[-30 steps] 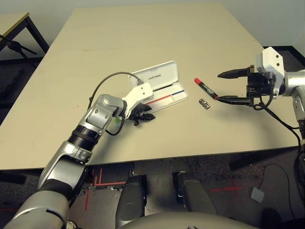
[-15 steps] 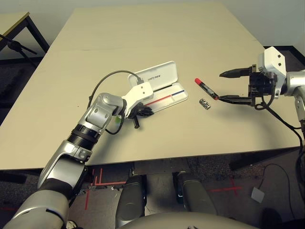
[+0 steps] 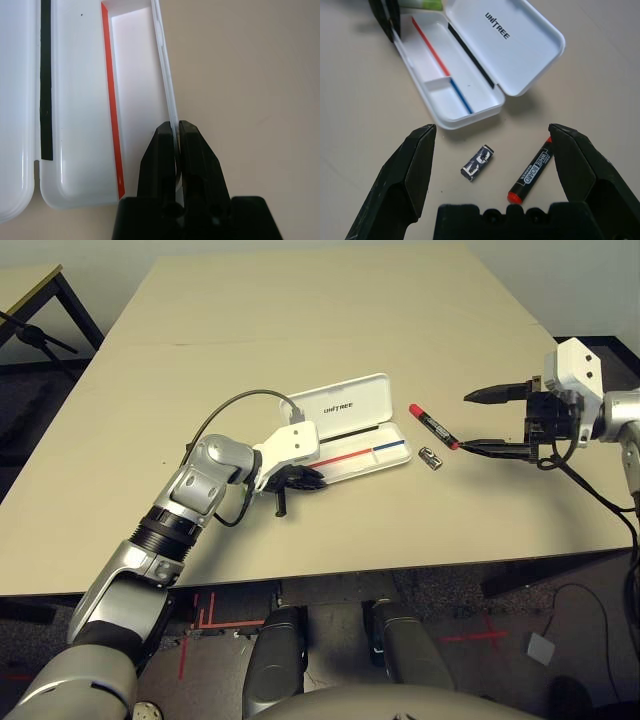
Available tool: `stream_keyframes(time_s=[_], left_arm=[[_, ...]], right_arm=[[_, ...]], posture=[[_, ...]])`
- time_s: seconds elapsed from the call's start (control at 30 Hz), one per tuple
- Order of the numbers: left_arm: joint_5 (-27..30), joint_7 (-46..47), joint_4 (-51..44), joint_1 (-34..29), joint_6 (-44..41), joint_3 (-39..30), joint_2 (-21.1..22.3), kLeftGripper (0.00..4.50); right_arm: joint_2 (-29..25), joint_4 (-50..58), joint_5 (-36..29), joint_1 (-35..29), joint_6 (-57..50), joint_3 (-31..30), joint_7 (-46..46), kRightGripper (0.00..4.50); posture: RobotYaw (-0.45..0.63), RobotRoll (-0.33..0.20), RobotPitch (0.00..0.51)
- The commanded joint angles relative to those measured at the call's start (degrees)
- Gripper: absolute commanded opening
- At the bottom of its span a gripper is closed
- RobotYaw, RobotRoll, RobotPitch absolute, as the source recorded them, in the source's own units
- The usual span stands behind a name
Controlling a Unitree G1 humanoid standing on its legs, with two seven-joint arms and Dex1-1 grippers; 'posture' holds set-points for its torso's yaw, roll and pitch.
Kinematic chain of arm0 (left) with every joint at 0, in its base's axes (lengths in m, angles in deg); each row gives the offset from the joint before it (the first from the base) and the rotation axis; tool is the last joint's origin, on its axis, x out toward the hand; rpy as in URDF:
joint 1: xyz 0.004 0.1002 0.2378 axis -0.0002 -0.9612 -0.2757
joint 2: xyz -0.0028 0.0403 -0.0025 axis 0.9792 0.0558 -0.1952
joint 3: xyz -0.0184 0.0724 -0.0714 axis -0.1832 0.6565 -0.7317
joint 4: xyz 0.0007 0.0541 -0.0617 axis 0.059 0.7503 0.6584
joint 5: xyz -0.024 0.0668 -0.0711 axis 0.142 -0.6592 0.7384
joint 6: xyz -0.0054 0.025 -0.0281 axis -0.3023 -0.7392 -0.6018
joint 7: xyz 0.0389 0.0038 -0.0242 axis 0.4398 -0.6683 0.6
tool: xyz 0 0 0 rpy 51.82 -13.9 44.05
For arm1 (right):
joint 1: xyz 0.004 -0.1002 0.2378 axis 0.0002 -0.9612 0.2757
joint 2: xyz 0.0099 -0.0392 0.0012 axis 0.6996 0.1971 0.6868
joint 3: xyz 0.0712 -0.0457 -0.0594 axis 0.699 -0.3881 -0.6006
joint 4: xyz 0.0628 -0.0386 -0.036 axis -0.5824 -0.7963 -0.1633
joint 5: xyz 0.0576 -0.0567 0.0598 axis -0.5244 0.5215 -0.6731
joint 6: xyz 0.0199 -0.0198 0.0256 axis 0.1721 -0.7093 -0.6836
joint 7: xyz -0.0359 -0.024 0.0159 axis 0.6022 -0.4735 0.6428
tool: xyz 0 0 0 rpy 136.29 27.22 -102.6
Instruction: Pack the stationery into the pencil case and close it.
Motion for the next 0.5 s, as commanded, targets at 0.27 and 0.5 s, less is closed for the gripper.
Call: stream_keyframes(time_s=[0.27, 0.5], left_arm=[[0.0, -4.4, -4.1, -2.6, 5.7, 1.2, 1.9, 0.04], [-0.9, -4.0, -5.4, -3.2, 4.1, 2.3, 1.6, 0.04]], right_arm=[[-1.4, -0.7, -0.4, -1.6, 0.7, 1.1, 0.3, 4.5], [-1.4, 1.0, -0.9, -3.2, 0.2, 1.3, 1.1, 4.5]], posture=[[-0.09, 0.0, 0.109], [-0.1, 0.0, 0.109]])
